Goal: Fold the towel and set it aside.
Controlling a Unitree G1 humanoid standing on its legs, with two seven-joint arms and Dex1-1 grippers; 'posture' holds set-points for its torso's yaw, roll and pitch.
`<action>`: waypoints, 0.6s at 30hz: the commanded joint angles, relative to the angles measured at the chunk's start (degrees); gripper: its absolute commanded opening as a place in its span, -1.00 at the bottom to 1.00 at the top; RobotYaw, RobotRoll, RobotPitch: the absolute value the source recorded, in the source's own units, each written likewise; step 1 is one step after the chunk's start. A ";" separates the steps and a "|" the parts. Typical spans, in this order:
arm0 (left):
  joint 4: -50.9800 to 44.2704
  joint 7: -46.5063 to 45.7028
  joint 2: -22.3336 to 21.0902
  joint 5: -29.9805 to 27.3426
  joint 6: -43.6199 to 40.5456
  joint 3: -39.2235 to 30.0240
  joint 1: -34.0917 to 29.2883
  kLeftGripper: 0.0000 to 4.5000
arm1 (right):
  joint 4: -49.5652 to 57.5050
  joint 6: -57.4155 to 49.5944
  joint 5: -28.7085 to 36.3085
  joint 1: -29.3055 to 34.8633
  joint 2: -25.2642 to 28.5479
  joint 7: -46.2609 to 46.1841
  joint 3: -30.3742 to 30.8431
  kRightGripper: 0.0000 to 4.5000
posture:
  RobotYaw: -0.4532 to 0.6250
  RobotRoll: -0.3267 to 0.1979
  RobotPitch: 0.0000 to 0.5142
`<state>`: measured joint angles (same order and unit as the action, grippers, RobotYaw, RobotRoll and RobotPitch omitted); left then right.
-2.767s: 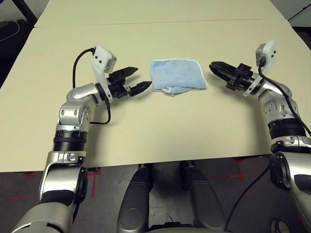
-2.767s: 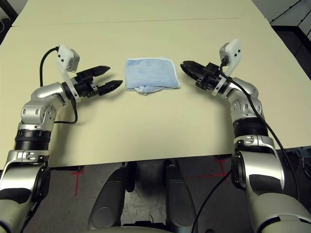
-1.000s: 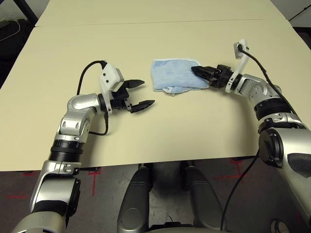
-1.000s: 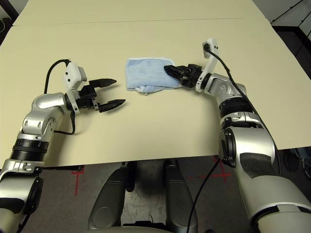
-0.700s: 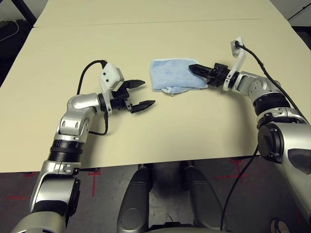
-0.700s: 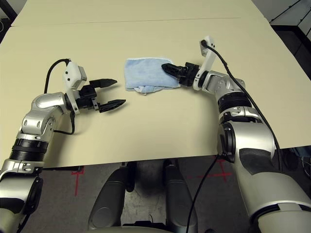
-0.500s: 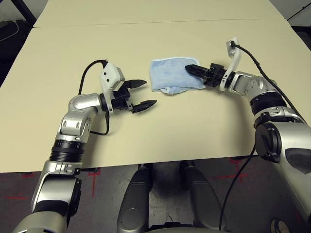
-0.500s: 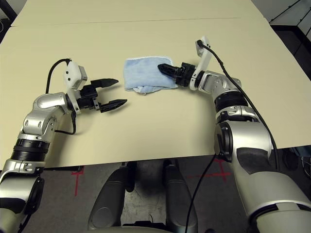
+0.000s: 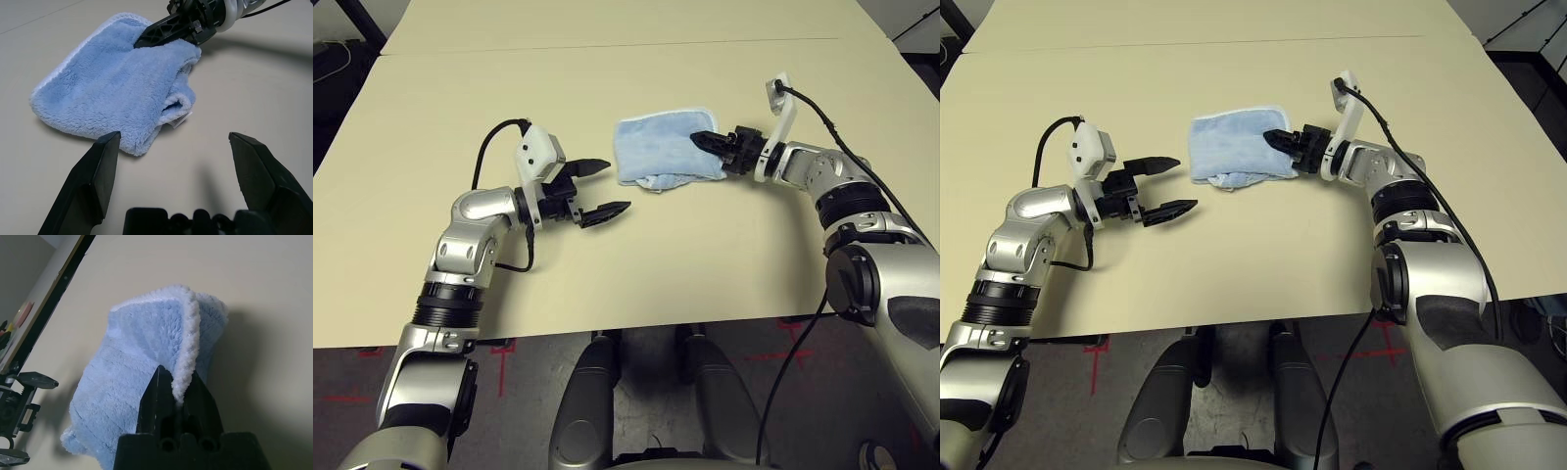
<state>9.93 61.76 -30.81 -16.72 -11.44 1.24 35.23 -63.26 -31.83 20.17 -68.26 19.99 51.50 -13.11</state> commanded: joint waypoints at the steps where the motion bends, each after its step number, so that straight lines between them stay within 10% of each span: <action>1: -0.58 0.84 0.13 0.04 -0.40 1.57 -0.46 1.00 | 0.76 -0.72 -0.10 0.04 1.85 0.83 -0.42 -0.99 | 0.00 0.25 0.00; 18: 0.36 -0.18 1.83 0.34 -0.37 2.40 0.08 1.00 | 7.33 15.67 8.98 7.40 5.02 -16.51 -17.51 -0.99 | -0.12 0.25 -0.05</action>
<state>10.10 61.69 -29.38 -16.67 -11.59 2.46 35.65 -57.36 -17.94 27.51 -62.67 24.49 37.60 -28.41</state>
